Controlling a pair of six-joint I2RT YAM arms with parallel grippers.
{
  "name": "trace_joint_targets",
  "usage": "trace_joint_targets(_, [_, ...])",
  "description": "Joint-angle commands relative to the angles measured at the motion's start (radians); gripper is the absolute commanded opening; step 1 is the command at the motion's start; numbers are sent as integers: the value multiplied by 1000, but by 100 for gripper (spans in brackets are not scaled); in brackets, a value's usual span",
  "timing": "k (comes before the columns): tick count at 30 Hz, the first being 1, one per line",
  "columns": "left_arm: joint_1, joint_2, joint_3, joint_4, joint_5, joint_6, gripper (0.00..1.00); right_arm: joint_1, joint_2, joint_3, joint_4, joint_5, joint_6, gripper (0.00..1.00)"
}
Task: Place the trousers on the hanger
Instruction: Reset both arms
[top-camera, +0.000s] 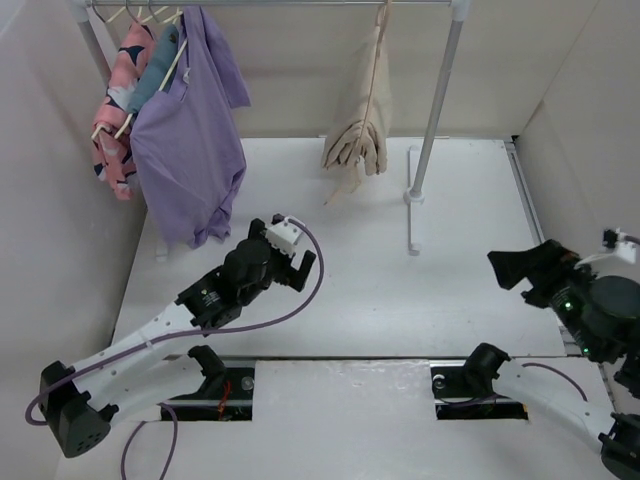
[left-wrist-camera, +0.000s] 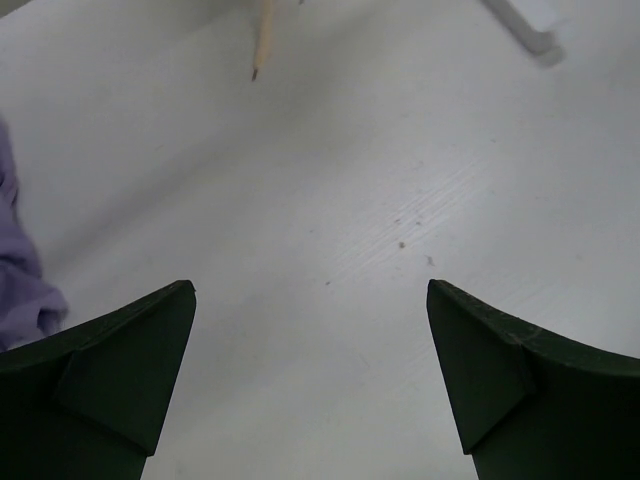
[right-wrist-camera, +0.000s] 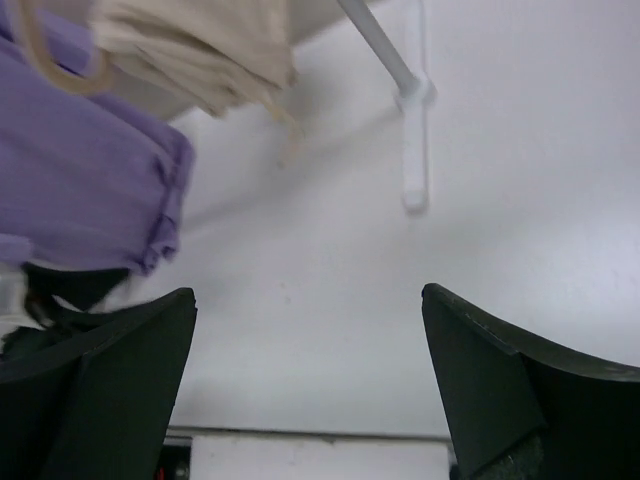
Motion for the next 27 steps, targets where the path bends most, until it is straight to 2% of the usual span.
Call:
trace_joint_targets(1, [70, -40, -54, 77, -180, -72, 100, 3, -12, -161, -162, 56, 361, 99])
trace_joint_targets(4, [126, -73, -113, 106, -160, -103, 100, 3, -53, -252, -171, 65, 434, 99])
trace_joint_targets(7, [202, -94, -182, 170, -139, -103, 100, 3, -97, -305, -161, 65, 434, 99])
trace_joint_targets(15, [348, -104, -258, 250, -106, -103, 100, 3, -163, -318, -229, 45, 492, 99])
trace_joint_targets(27, [420, -115, -236, 226, -40, -94, 100, 3, -128, -318, -229, 54, 501, 99])
